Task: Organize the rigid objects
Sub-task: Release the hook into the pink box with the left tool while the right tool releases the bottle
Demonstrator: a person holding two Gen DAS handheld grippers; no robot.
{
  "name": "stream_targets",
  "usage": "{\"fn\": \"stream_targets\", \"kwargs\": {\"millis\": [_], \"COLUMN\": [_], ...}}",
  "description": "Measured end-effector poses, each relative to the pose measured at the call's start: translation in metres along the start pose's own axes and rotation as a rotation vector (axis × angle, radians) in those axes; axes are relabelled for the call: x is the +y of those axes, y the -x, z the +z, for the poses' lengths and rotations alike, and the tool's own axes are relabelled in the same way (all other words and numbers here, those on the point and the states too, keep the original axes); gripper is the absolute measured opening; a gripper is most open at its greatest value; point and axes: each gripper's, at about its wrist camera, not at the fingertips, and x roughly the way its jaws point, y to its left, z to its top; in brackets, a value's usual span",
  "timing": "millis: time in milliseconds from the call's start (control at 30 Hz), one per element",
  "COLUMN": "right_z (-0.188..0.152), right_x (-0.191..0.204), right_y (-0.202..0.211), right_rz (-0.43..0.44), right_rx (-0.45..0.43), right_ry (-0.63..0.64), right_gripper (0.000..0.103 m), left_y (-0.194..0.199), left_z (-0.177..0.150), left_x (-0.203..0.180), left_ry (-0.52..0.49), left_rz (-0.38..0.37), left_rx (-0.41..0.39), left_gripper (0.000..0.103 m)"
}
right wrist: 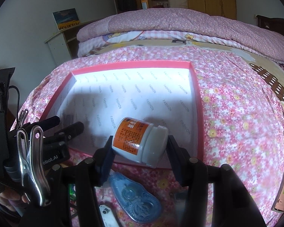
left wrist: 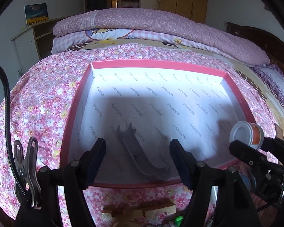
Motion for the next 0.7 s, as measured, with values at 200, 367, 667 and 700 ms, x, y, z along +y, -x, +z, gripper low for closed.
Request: {"fn": "stream_targets", "kwargs": {"millis": [200, 367, 667, 700], "right_z": [0.003, 0.007, 0.005, 0.005], "right_x": [0.003, 0.007, 0.012, 0.013], "right_y": [0.007, 0.016, 0.028, 0.031], "right_rz": [-0.020, -0.027, -0.024, -0.022], "right_rx": [-0.033, -0.057, -0.074, -0.077], "right_ry": [0.022, 0.041, 0.038, 0.039], "right_gripper": [0.059, 0.062, 0.062, 0.062], "left_y": [0.005, 0.014, 0.037, 0.040], "left_z": [0.000, 0.002, 0.000, -0.002], "left_x": [0.001, 0.003, 0.005, 0.005], "left_ry": [0.018, 0.028, 0.023, 0.023], "left_rz": [0.004, 0.005, 0.011, 0.010], "left_rx": [-0.007, -0.021, -0.046, -0.048], "left_gripper": [0.075, 0.075, 0.075, 0.075]}}
